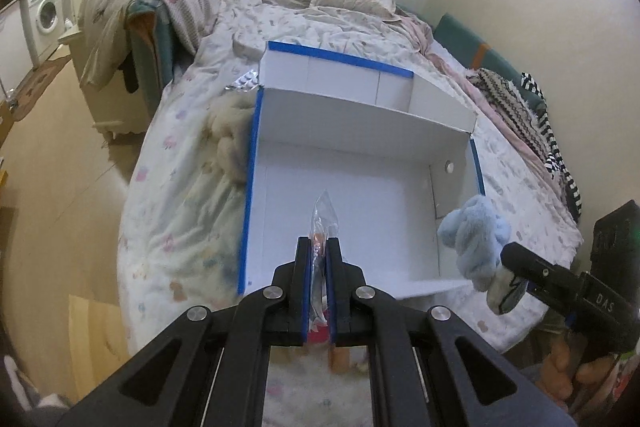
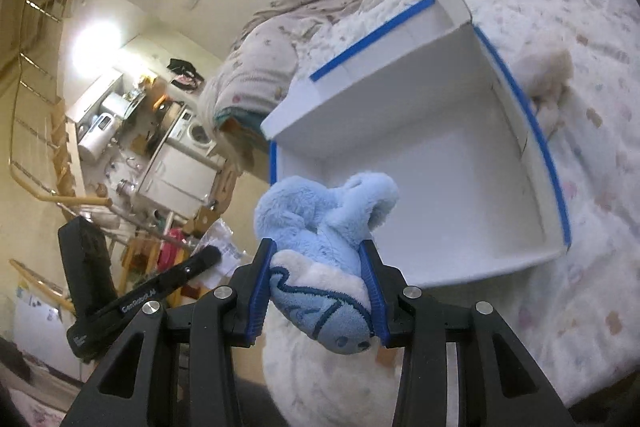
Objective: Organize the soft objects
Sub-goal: 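Carry the blue plush and plastic bag over the white box with both tools, then open both tools to drop the plush and bag into the box, then grasp the cream lace scrunchie with the right tool while the left tool grasps the beige flat piece, then carry the scrunchie and beige piece into the white box with both tools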
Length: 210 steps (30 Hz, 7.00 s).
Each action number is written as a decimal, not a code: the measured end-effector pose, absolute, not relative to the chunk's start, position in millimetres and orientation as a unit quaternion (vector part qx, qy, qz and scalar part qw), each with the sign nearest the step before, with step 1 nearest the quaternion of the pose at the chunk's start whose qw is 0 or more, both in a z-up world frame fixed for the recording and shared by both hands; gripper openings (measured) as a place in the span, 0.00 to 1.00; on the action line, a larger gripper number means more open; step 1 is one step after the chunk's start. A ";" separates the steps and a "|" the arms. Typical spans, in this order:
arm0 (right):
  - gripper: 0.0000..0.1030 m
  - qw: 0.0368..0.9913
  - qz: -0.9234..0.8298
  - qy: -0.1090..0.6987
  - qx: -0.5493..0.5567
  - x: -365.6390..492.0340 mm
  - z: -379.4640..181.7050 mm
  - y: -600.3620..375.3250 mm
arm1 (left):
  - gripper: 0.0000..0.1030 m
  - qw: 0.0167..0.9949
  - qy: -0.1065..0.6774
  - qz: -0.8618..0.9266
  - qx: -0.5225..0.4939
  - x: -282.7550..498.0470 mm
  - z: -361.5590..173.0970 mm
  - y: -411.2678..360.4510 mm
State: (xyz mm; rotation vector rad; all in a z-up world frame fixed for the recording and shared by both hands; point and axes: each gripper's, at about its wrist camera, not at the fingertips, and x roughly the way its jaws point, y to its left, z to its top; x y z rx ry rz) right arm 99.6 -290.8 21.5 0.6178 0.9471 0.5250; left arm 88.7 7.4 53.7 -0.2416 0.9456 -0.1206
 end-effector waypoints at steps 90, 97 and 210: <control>0.93 0.821 0.115 0.531 0.175 117.0 -37.3 -259.8 | 0.63 0.855 0.517 0.012 -0.045 128.3 -10.1 -12.4; 0.93 0.822 0.120 0.529 0.174 96.2 -36.1 -262.0 | 0.72 0.861 0.503 0.028 -0.064 94.3 1.0 2.0; 0.27 0.830 0.130 0.516 0.169 158.8 -47.5 -240.2 | 0.08 0.847 0.528 -0.040 -0.044 161.8 -8.4 -30.9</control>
